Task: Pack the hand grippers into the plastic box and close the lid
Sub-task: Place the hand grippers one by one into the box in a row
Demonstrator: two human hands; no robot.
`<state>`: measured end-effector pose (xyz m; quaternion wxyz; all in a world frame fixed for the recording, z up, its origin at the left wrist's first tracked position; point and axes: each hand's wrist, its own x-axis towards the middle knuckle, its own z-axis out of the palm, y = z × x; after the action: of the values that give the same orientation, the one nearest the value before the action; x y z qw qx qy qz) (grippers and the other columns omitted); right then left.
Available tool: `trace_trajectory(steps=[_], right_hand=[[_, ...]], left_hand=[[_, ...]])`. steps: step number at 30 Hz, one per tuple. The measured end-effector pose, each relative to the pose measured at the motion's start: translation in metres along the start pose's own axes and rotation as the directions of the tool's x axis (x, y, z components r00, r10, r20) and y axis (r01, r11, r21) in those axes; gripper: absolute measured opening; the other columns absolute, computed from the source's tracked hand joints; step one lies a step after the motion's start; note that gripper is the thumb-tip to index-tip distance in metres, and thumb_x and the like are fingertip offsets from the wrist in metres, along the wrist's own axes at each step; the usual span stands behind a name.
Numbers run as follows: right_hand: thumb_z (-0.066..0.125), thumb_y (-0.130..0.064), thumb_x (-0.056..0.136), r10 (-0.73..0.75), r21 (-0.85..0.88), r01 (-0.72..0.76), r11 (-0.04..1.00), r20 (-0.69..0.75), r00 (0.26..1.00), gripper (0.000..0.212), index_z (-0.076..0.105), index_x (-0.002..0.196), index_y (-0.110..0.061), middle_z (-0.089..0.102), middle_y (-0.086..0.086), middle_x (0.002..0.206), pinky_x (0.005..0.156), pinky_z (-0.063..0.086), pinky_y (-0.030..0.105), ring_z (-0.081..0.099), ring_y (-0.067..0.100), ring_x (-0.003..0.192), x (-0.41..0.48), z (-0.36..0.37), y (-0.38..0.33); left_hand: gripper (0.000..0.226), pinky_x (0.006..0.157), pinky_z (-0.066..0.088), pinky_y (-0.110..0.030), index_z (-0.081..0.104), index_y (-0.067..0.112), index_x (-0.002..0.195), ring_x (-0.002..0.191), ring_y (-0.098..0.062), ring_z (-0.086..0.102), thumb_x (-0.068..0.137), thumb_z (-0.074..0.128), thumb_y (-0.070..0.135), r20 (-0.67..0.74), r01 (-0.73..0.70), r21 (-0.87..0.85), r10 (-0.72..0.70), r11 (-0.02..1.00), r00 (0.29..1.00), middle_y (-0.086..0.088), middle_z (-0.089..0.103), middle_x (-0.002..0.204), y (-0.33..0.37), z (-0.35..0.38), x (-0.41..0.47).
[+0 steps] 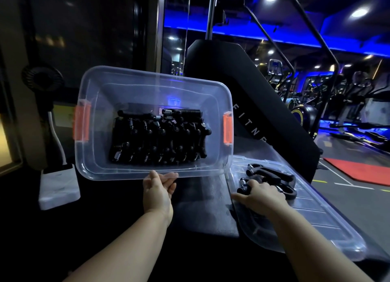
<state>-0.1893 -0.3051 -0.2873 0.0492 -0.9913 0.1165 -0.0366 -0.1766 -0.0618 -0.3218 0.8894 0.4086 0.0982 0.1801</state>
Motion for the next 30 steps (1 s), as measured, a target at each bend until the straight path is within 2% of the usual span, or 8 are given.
trace_trajectory(steps=[5, 10, 13, 18, 20, 24, 26, 30], right_hand=[[0.049, -0.085, 0.059, -0.03, -0.004, 0.03, 1.0, -0.06, 0.998, 0.076, 0.049, 0.112, -0.03, 0.054, 0.005, 0.111, 0.088, 0.045, 0.04, 0.053, 0.028, 0.106, -0.002, 0.001, 0.0], [0.069, -0.069, 0.059, -0.139, 0.353, 0.213, 0.911, -0.222, 0.965, 0.063, 0.049, 0.101, -0.025, 0.037, 0.002, 0.133, 0.082, 0.038, 0.026, 0.05, 0.018, 0.107, -0.01, -0.002, -0.005], [0.074, -0.061, 0.061, -0.088, 0.607, 0.289, 0.74, -0.339, 0.937, 0.057, 0.042, 0.099, -0.033, 0.051, -0.003, 0.116, 0.07, 0.038, 0.024, 0.053, 0.01, 0.093, -0.017, -0.009, -0.015], [0.073, -0.048, 0.062, -0.169, 0.796, 0.418, 0.437, -0.384, 0.908, 0.068, 0.034, 0.116, -0.063, 0.056, -0.01, 0.116, 0.084, 0.04, 0.026, 0.056, 0.012, 0.102, -0.028, -0.021, -0.033], [0.072, -0.043, 0.063, -0.185, 0.802, 0.461, 0.379, -0.423, 0.887, 0.072, 0.035, 0.121, -0.065, 0.05, -0.011, 0.125, 0.092, 0.037, 0.029, 0.049, 0.01, 0.112, -0.029, -0.023, -0.04], [0.071, -0.035, 0.061, -0.194, 0.887, 0.442, 0.131, -0.415, 0.889, 0.071, 0.043, 0.124, -0.056, 0.048, 0.004, 0.121, 0.102, 0.04, 0.042, 0.05, 0.022, 0.108, -0.03, -0.027, -0.057], [0.074, -0.036, 0.058, -0.204, 0.884, 0.444, 0.147, -0.413, 0.888, 0.071, 0.044, 0.121, -0.048, 0.049, 0.013, 0.128, 0.105, 0.04, 0.048, 0.051, 0.034, 0.114, -0.033, -0.023, -0.063], [0.076, -0.045, 0.053, -0.167, 0.881, 0.394, 0.262, -0.361, 0.918, 0.064, 0.04, 0.106, -0.049, 0.046, 0.011, 0.119, 0.106, 0.038, 0.048, 0.049, 0.028, 0.109, -0.038, -0.012, -0.068]], left_hand=[[0.027, 0.071, 0.047, -0.027, 0.044, 0.021, 0.088, 0.081, -0.013, 0.072, 0.1, 0.03, 0.041, 0.004, -0.002, 0.002, 0.002, 1.0, 1.0, 0.001, 0.073, 0.07, 0.0, 0.0, 0.001], [0.027, 0.073, 0.047, -0.027, 0.044, 0.021, 0.086, 0.078, -0.011, 0.072, 0.1, 0.031, 0.041, 0.004, 0.0, -0.002, 0.0, 1.0, 1.0, 0.001, 0.073, 0.069, 0.0, 0.001, 0.001], [0.027, 0.075, 0.048, -0.028, 0.044, 0.021, 0.087, 0.079, -0.012, 0.071, 0.1, 0.031, 0.04, 0.004, 0.005, -0.002, -0.005, 1.0, 1.0, 0.001, 0.073, 0.07, 0.001, 0.001, 0.001], [0.029, 0.074, 0.048, -0.028, 0.045, 0.02, 0.085, 0.078, -0.012, 0.071, 0.1, 0.031, 0.04, -0.001, 0.002, -0.003, -0.002, 1.0, 1.0, 0.0, 0.073, 0.071, 0.001, 0.0, 0.0], [0.029, 0.074, 0.048, -0.028, 0.045, 0.02, 0.086, 0.078, -0.013, 0.071, 0.1, 0.031, 0.04, 0.001, 0.003, -0.005, -0.003, 1.0, 1.0, 0.0, 0.073, 0.071, 0.001, 0.0, 0.001], [0.028, 0.074, 0.047, -0.028, 0.046, 0.02, 0.087, 0.079, -0.012, 0.071, 0.1, 0.031, 0.04, 0.002, 0.005, -0.003, -0.005, 1.0, 1.0, -0.001, 0.073, 0.072, 0.0, 0.0, 0.002], [0.028, 0.074, 0.047, -0.028, 0.046, 0.02, 0.088, 0.079, -0.012, 0.071, 0.1, 0.031, 0.041, 0.004, 0.007, -0.003, -0.007, 1.0, 1.0, -0.001, 0.073, 0.073, 0.0, 0.0, 0.001], [0.028, 0.073, 0.047, -0.028, 0.046, 0.018, 0.092, 0.078, -0.011, 0.071, 0.1, 0.032, 0.04, 0.009, 0.014, -0.007, -0.014, 1.0, 1.0, 0.0, 0.073, 0.072, 0.0, 0.0, 0.001]])
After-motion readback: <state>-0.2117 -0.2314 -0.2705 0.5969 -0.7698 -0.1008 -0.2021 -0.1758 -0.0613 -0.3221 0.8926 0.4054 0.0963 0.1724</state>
